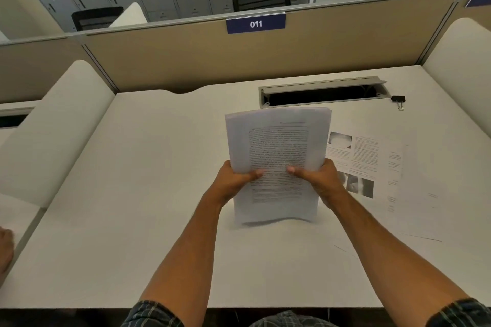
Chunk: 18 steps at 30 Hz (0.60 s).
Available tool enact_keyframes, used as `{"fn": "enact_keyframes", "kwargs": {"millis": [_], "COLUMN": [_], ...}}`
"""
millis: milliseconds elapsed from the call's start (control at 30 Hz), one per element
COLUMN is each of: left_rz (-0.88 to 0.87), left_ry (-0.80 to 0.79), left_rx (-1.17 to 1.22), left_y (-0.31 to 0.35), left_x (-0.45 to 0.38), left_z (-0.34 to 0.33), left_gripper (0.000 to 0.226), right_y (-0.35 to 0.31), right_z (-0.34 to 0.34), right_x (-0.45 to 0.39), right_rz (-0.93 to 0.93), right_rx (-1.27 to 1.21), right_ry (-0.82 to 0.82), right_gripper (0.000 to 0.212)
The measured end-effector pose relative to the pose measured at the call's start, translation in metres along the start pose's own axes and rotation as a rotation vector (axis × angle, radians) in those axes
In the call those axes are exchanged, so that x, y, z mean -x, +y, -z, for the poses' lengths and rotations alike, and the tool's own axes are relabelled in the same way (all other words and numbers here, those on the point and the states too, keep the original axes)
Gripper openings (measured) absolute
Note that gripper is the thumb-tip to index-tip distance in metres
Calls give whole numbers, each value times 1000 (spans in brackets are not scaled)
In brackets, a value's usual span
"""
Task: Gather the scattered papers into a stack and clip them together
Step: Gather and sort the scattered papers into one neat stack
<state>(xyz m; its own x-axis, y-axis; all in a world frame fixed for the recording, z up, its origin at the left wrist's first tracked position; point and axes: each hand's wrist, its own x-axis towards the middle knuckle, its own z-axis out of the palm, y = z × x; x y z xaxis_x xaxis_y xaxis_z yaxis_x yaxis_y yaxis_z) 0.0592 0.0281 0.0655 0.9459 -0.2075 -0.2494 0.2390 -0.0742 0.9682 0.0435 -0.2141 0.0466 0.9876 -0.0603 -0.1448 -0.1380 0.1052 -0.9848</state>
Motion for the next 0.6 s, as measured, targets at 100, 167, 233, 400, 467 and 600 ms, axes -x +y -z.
{"fn": "enact_keyframes", "kwargs": {"millis": [100,167,233,400,467,600], "left_rz": [27,37,39,85,99,121], "left_ry": [55,103,125,154,167,161], "left_rx": [-35,-74,-96,-89,-60,-19], "left_y": [-12,-19,-25,-38,-44,-55], "left_x": [-1,-1,0,1,1,2], "left_z": [5,7,9,17,19,22], "left_gripper": [36,32,26,20,23,35], "right_y": [6,11,18,26,28,38], "right_z": [0,5,13,34,38,39], "right_x": [-2,-8,-16,-19,-12,-2], "right_rz": [-10,-13,-103,-195,-197,-251], "right_rx": [135,264,374,1146,1418,1527], "right_ry": [-1,-54,-70,115,128,94], "right_gripper": [44,45,53,81,99,103]}}
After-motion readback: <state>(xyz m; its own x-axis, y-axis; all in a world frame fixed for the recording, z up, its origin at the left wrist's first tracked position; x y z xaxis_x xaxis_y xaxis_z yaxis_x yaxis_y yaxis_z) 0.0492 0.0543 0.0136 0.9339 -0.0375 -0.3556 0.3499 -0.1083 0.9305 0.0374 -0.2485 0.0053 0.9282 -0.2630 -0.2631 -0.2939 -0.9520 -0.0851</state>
